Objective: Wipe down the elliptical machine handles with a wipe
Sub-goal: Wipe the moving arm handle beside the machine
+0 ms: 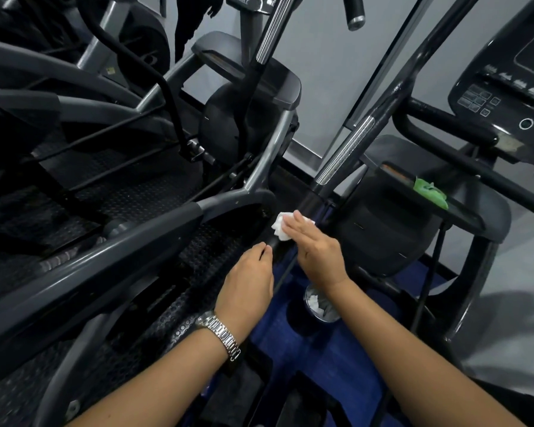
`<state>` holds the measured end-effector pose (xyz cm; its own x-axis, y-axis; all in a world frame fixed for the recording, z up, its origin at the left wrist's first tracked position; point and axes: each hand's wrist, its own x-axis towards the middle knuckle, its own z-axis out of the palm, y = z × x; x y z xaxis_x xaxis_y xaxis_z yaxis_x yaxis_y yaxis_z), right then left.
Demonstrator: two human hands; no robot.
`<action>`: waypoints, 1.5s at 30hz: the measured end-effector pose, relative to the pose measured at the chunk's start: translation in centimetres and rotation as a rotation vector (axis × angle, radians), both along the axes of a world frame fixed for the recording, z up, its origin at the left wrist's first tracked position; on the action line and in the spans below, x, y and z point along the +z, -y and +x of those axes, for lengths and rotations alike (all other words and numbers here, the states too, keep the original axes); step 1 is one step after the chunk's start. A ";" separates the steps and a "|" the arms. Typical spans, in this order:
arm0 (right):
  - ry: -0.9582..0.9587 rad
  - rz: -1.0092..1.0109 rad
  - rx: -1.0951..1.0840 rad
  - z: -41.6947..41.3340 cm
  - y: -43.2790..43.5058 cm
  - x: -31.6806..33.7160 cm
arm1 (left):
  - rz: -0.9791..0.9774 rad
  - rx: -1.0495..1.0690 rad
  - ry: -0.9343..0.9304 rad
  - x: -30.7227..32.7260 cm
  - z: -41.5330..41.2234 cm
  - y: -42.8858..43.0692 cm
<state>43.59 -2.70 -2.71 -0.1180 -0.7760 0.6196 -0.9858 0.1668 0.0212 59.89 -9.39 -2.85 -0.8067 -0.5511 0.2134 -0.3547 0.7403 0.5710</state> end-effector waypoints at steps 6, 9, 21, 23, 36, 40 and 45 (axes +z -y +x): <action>0.176 -0.137 -0.131 -1.0 1.1 1.6 | -0.004 0.004 0.003 -0.1 0.1 -0.1; 0.125 -0.040 -0.054 0.1 0.3 0.0 | -0.010 0.002 0.002 0.0 0.2 -0.2; 0.257 -0.012 0.000 0.8 -1.0 0.1 | 0.038 0.018 -0.052 -0.3 0.0 0.1; 0.378 -0.059 -0.008 0.4 -1.8 0.7 | 0.065 0.029 -0.080 -0.2 -0.2 0.3; 0.596 -0.589 -0.272 -3.2 -3.6 5.1 | 0.037 0.088 -0.438 2.0 -9.5 1.4; 0.601 -0.571 -0.165 -1.9 0.0 3.5 | -0.013 0.128 -0.528 1.3 -10.7 1.7; 0.632 -0.669 -0.112 -2.6 2.1 3.7 | -0.041 0.124 -0.559 1.0 -11.0 1.8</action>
